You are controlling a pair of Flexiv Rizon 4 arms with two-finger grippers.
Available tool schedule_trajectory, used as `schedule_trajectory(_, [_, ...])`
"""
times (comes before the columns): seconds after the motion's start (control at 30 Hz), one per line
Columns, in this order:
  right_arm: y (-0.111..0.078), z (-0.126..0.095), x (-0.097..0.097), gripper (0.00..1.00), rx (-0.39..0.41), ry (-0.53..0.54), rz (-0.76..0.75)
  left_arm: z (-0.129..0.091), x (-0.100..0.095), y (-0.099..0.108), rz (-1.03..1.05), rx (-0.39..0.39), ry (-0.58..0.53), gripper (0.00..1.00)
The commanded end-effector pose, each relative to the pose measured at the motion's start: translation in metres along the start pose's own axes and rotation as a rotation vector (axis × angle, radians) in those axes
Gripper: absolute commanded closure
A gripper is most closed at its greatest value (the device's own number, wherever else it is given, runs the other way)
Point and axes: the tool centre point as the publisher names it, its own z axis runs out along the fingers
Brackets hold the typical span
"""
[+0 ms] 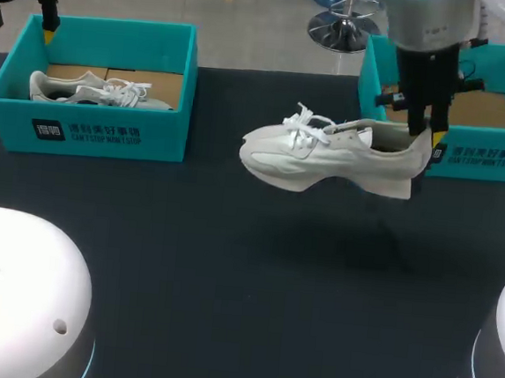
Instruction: Take the shoe out of the shoebox, open the shoe tongue, remove and reinsert the insole, then place the shoe into the shoebox
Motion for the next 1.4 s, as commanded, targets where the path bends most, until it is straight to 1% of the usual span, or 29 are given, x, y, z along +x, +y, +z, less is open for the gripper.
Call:
schedule_trajectory(0.03, [-0.017,0.004,0.021,1.0,-0.01,0.0,-0.014,0.0,0.0,-0.001,0.001,-0.003,0.001,0.0])
schedule_trajectory(0.17, [-0.026,0.007,0.032,1.0,-0.004,0.013,-0.023,0.0,0.0,-0.001,0.001,-0.003,0.001,0.0])
schedule_trajectory(0.2, [-0.026,0.008,0.033,1.0,0.011,-0.009,-0.02,0.0,0.0,-0.001,0.001,-0.003,0.001,0.0])
schedule_trajectory(0.73, [-0.026,0.008,0.033,1.0,0.011,-0.009,-0.02,0.0,0.0,-0.001,0.001,-0.003,0.001,0.0])
schedule_trajectory(0.93, [-0.02,0.017,0.037,1.0,0.017,0.001,-0.04,0.0,0.0,-0.001,0.001,-0.003,0.001,0.0])
schedule_trajectory(1.07, [-0.019,0.038,0.04,1.0,0.014,0.02,-0.054,0.0,0.0,-0.001,0.001,-0.003,0.001,0.0])
schedule_trajectory(1.1, [-0.019,0.045,0.042,1.0,0.0,0.036,-0.056,0.0,0.0,-0.001,0.001,-0.003,0.001,0.0])
schedule_trajectory(1.23, [-0.02,0.078,0.051,1.0,0.004,0.066,-0.085,0.0,0.0,-0.001,0.001,-0.003,0.001,0.0])
schedule_trajectory(1.4, [-0.022,0.113,0.062,1.0,-0.003,0.049,-0.129,0.0,0.0,-0.001,0.001,-0.003,0.001,0.0])
